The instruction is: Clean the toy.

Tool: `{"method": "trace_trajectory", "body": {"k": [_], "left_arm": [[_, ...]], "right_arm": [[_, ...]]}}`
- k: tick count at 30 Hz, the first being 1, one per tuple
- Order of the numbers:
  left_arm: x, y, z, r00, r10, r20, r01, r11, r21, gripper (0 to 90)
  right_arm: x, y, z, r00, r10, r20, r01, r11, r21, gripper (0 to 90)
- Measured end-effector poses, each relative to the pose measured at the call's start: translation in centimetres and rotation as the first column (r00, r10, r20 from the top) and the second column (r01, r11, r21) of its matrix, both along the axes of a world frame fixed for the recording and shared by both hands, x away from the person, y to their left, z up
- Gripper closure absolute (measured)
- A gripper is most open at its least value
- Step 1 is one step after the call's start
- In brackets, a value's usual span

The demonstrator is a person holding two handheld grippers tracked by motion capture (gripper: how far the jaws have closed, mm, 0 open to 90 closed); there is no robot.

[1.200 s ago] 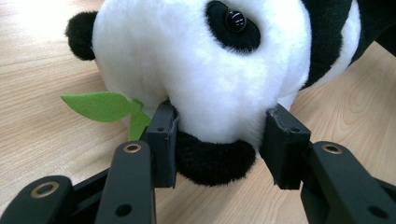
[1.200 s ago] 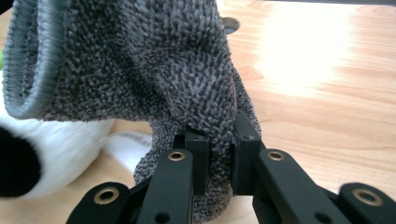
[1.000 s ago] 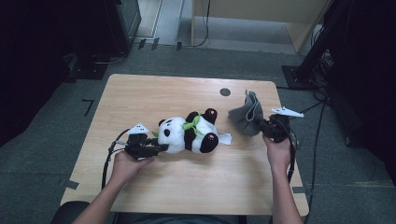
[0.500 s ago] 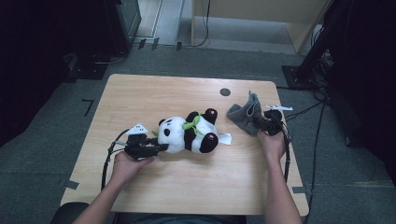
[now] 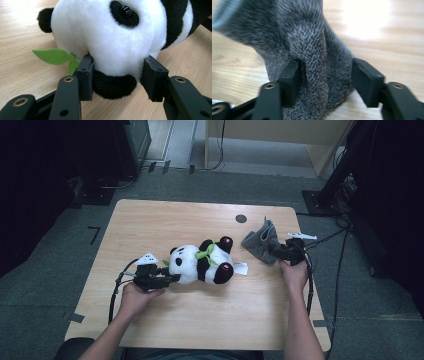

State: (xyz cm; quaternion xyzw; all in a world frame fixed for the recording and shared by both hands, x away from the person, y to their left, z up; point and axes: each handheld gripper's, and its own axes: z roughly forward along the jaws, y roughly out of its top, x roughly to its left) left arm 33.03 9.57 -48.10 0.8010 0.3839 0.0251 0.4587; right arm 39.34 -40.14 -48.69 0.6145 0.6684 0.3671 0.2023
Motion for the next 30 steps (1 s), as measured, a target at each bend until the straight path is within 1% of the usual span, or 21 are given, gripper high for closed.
{"method": "trace_trajectory", "body": {"k": [2, 4, 7, 11, 17, 20, 24, 28, 30], "left_arm": [[0.0, 0.0, 0.0, 1.0000, 0.000, -0.002, 0.000, 1.0000, -0.001, 49.6], [0.0, 0.0, 0.0, 1.0000, 0.000, -0.003, 0.000, 1.0000, -0.002, 49.1], [0.1, 0.0, 0.0, 1.0000, -0.001, -0.004, 0.001, 1.0000, -0.001, 48.8], [0.1, 0.0, 0.1, 1.0000, -0.001, -0.007, 0.001, 1.0000, -0.002, 48.2], [0.1, 0.0, 0.1, 1.0000, -0.002, -0.009, 0.002, 1.0000, 0.000, 48.1], [0.2, 0.1, 0.2, 0.9999, -0.005, -0.011, 0.005, 1.0000, 0.002, 48.2], [0.2, 0.0, 0.2, 0.9999, -0.004, -0.013, 0.004, 1.0000, 0.004, 48.2], [0.2, 0.0, 0.3, 0.9999, -0.005, -0.015, 0.005, 1.0000, 0.007, 48.1], [0.2, 0.0, 0.3, 0.9999, -0.006, -0.014, 0.006, 0.9999, 0.009, 48.1]], "right_arm": [[-0.4, -0.1, 0.6, 0.9996, 0.005, 0.029, -0.005, 1.000, 0.005, 37.0], [-0.8, -0.2, 1.2, 0.9989, 0.004, 0.048, -0.004, 1.000, 0.010, 36.5], [-1.5, -0.2, 1.9, 0.9974, 0.023, 0.068, -0.025, 1.000, 0.018, 41.6], [-2.2, 0.2, 2.1, 0.9963, 0.043, 0.075, -0.044, 0.999, 0.008, 41.6], [-3.4, 1.2, 2.6, 0.9938, 0.071, 0.086, -0.072, 0.997, 0.009, 41.4], [-4.1, 2.0, 2.8, 0.9922, 0.089, 0.088, -0.090, 0.996, 0.009, 41.1], [-4.8, 3.3, 3.3, 0.9880, 0.116, 0.102, -0.117, 0.993, 0.004, 39.7], [-5.4, 4.6, 3.6, 0.9845, 0.149, 0.092, -0.149, 0.989, -0.007, 38.2], [-5.8, 5.1, 3.8, 0.9819, 0.164, 0.096, -0.164, 0.986, -0.001, 37.5]]}}
